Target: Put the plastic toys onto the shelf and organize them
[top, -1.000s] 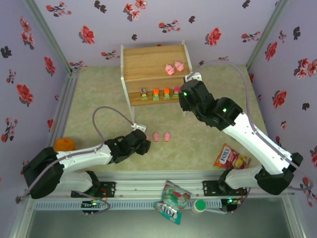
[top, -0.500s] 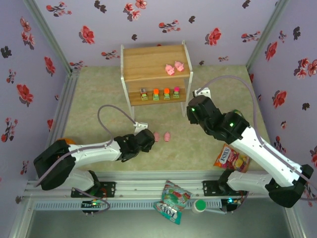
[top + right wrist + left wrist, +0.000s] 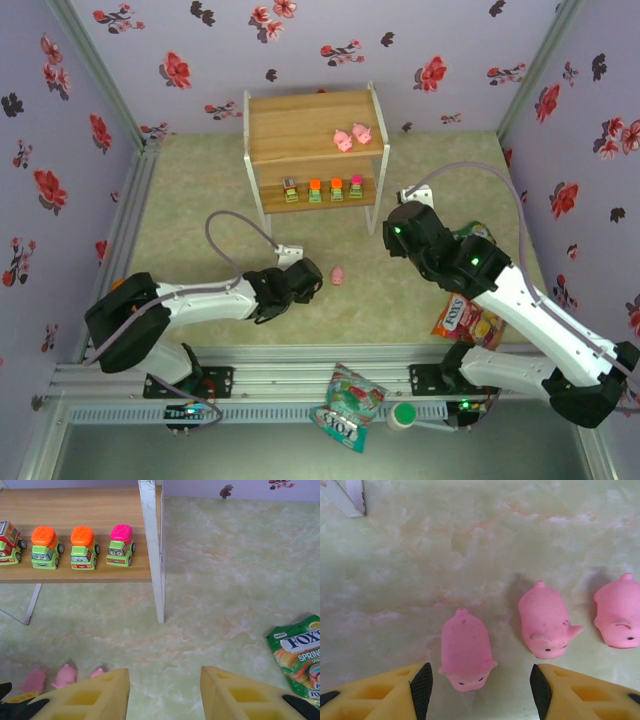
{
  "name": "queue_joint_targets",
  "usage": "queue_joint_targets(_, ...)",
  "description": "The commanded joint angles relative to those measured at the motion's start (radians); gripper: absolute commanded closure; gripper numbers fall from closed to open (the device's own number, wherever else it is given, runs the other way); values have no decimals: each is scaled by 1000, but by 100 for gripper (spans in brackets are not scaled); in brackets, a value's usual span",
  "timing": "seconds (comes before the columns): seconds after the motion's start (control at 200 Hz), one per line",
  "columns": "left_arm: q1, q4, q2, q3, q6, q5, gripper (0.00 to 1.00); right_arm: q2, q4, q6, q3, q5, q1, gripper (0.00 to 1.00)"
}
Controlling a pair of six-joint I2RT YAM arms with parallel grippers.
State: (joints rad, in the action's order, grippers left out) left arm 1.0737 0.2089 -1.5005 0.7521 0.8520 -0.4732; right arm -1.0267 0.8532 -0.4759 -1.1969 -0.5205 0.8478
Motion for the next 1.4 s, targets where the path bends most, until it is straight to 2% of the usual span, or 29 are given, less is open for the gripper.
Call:
queue_joint_targets(0.0, 11, 45, -29, 27, 60, -50, 41, 21, -12, -21, 18, -15, -9, 57)
queue_joint_targets(0.18, 23, 81, -40, 38, 94, -98, 41, 28, -13, -20, 30, -12, -16, 57)
queue_joint_targets(0.735, 25, 67, -101, 54, 117, -108, 42, 32, -17, -25, 47, 2, -28, 58)
queue_joint_targets(1.01, 23, 52, -122, 65, 114, -108, 48, 31, -19, -23, 51, 4, -32, 58)
queue_joint_targets(1.395, 14, 53, -142, 69, 128, -110, 50, 41, -12, -23, 56, 7, -38, 58)
